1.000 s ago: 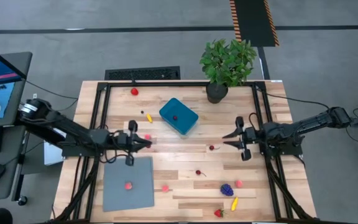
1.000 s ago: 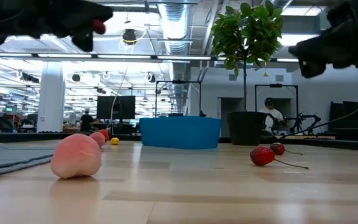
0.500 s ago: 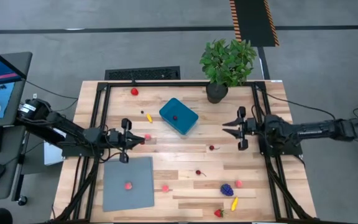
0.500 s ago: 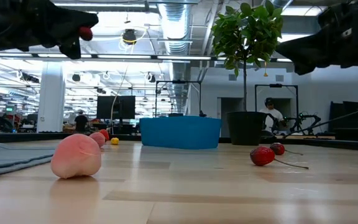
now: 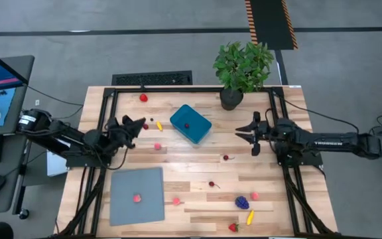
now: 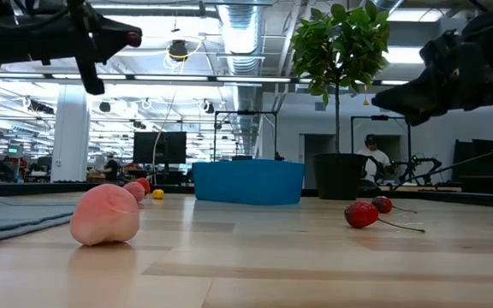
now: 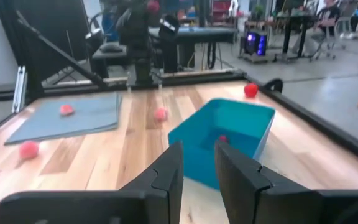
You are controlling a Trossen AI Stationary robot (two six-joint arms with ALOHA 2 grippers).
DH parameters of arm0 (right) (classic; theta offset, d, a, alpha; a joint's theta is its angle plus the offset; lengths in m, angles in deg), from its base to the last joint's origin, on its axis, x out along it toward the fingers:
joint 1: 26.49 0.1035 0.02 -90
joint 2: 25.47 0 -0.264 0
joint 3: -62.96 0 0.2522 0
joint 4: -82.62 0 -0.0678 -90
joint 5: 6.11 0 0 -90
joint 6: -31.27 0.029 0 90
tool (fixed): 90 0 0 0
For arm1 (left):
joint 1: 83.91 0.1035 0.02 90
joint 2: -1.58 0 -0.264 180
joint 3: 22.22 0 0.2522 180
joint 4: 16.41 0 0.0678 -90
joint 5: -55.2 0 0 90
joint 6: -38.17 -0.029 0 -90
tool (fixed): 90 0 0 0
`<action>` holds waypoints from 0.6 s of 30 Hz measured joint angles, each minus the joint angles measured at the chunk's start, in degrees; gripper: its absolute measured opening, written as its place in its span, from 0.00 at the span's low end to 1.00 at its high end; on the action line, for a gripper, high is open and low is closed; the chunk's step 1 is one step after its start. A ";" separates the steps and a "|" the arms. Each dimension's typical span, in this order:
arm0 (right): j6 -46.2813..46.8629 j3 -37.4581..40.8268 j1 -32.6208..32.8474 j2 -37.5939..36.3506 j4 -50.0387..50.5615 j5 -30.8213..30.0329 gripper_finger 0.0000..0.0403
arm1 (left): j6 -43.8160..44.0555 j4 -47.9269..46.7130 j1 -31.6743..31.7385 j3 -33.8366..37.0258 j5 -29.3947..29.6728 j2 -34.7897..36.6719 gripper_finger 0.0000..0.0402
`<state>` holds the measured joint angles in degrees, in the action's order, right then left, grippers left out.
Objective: Pick and placing Produce into tupperware
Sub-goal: Put the bottom left cherry into the container
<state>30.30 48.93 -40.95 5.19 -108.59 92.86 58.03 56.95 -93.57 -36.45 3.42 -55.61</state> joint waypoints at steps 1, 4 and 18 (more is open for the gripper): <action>0.47 0.00 0.29 0.41 -0.01 0.00 0.28 | 3.38 0.14 0.62 0.00 0.92 0.00 0.00; 0.96 0.00 1.50 1.54 -0.11 -0.02 0.28 | 10.30 0.38 1.78 -0.06 1.10 0.00 0.00; 0.54 0.00 3.93 3.14 -0.79 -0.02 0.28 | -12.06 -6.70 2.03 -2.45 -10.78 -0.02 0.00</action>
<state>30.84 48.93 -37.01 8.33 -109.38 92.84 45.98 50.25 -91.54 -38.90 -7.36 -55.63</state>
